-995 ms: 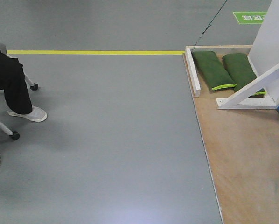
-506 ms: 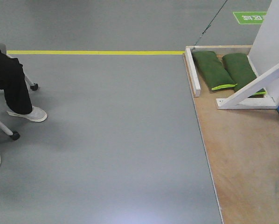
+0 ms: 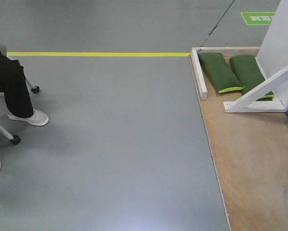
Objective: Move to blue door and open it
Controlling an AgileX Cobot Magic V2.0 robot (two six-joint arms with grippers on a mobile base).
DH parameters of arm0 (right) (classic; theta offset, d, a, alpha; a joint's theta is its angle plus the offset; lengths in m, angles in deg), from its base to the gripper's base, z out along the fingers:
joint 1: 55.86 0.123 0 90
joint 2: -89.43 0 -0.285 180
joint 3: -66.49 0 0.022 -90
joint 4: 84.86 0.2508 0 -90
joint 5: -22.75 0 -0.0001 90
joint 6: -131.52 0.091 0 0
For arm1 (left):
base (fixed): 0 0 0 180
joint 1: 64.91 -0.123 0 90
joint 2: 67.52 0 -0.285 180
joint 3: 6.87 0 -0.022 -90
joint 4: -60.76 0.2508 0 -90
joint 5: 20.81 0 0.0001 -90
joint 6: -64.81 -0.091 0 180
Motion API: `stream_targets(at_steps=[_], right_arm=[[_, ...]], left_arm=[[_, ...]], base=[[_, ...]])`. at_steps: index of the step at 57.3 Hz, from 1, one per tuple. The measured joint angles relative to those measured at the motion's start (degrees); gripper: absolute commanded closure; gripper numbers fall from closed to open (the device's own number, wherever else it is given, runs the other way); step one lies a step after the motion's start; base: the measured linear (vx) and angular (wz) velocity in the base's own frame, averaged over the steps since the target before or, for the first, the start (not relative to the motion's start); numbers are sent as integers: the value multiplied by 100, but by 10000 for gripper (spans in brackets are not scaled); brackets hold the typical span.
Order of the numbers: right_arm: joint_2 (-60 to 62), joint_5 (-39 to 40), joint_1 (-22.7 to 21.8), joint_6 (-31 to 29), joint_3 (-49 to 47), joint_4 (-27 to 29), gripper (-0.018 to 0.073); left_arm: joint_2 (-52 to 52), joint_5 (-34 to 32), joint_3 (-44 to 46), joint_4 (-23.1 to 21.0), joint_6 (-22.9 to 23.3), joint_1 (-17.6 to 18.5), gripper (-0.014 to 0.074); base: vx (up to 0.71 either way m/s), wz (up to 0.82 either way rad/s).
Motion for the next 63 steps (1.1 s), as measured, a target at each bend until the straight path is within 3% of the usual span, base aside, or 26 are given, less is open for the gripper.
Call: stream_targets(at_steps=[12, 30, 45, 63], right_arm=[[-528, 66, 5, 0, -58, -485, 547], [-1130, 108, 106, 0, -1345, -549, 547], [-1323, -676, 581, 0, -2455, -556, 547], [-1452, -835, 719, 3, -2840, -585, 547]], left_arm=[[0, 0, 0, 0, 0, 0, 524], [0, 0, 0, 0, 0, 0, 524], [0, 0, 0, 0, 0, 0, 524], [0, 0, 0, 0, 0, 0, 524]], base=[[0, 0], [0, 0], [0, 0], [0, 0]])
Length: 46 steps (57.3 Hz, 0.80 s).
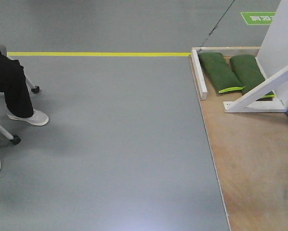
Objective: Move to blue door and open it
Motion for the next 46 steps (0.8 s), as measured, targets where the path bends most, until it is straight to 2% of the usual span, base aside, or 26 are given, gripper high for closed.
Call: stream_targets(at_steps=[25, 46], right_arm=[[-408, -132, 53, 0, 1, -65, 547], [-552, -132, 490, -6, 1, 23, 547]], left_arm=[[0, 0, 0, 0, 0, 0, 524], [0, 0, 0, 0, 0, 0, 524]], base=[[0, 0], [0, 0]])
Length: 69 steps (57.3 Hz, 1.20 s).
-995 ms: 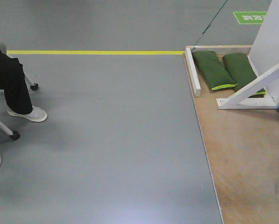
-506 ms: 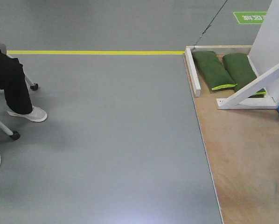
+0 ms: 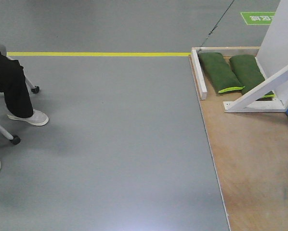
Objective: Move to blue door and open it
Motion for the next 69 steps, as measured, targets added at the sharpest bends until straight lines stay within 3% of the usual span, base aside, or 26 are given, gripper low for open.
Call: stream_targets(at_steps=[15, 30, 45, 69], right_arm=[[224, -169, 49, 0, 0, 31, 547], [699, -960, 36, 0, 0, 711, 547], [1275, -1487, 32, 0, 0, 752, 547], [2084, -2258, 678, 0, 5, 673, 547]], left_arm=[[0, 0, 0, 0, 0, 0, 524], [0, 0, 0, 0, 0, 0, 524], [0, 0, 0, 0, 0, 0, 524], [0, 0, 0, 0, 0, 0, 524]], base=[[0, 0], [0, 0], [0, 0], [0, 0]])
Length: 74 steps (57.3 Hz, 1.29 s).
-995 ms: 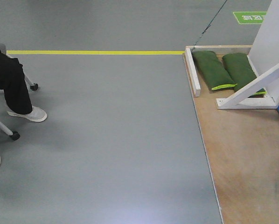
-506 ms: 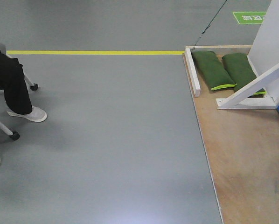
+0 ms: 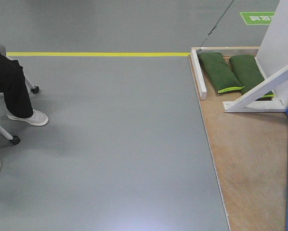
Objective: Move to blue door and open it
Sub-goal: 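Push the blue door with the right gripper to swing it open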
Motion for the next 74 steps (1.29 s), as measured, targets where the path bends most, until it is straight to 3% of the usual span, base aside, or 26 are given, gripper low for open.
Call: stream_targets(at_steps=[31, 74], right_arm=[[1209, -1048, 1461, 0, 0, -58, 547], [1745, -1897, 4223, 43, -28, -164, 547]], left_arm=[[0, 0, 0, 0, 0, 0, 524], [0, 0, 0, 0, 0, 0, 524]], base=[[0, 0], [0, 0]])
